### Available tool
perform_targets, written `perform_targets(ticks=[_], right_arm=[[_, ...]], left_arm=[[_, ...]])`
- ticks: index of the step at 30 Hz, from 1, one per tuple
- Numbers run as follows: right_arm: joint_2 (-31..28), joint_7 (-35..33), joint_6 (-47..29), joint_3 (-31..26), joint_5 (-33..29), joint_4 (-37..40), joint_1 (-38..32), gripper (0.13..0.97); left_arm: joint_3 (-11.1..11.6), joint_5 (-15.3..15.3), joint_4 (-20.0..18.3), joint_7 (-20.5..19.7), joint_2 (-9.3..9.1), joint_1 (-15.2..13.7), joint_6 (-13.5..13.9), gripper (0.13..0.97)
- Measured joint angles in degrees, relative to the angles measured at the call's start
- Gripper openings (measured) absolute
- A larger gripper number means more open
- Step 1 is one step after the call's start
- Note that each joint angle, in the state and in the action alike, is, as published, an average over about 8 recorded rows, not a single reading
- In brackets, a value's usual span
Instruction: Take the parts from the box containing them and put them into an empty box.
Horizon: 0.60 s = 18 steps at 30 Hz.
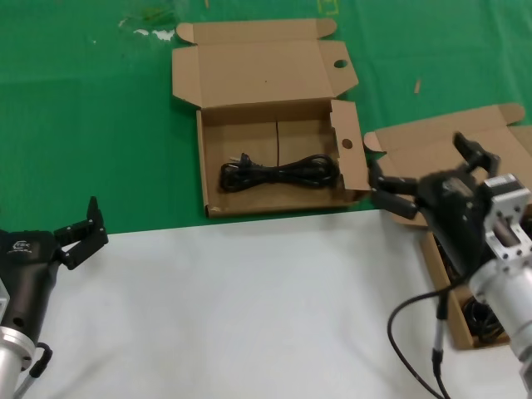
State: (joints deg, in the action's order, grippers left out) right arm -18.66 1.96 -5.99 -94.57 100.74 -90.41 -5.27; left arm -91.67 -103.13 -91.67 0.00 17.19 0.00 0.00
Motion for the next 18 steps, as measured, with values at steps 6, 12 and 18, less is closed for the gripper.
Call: perform_targets(ticks=[6, 12, 18], right_arm=[[0.8, -1.1, 3.4, 1.7, 1.4, -0.7, 3.0, 0.966], [1.0, -1.4, 4.1, 2.0, 1.7, -0.9, 3.6, 0.966], [1.0, -1.4, 4.2, 2.0, 1.7, -0.9, 3.7, 0.966]], left_arm=[[0.0, 0.0, 0.0, 0.0, 0.0, 0.0, 0.0, 0.966], [0.0, 0.0, 0.0, 0.0, 0.0, 0.0, 0.0, 0.966], [0.0, 0.0, 0.0, 0.0, 0.0, 0.0, 0.0, 0.966]])
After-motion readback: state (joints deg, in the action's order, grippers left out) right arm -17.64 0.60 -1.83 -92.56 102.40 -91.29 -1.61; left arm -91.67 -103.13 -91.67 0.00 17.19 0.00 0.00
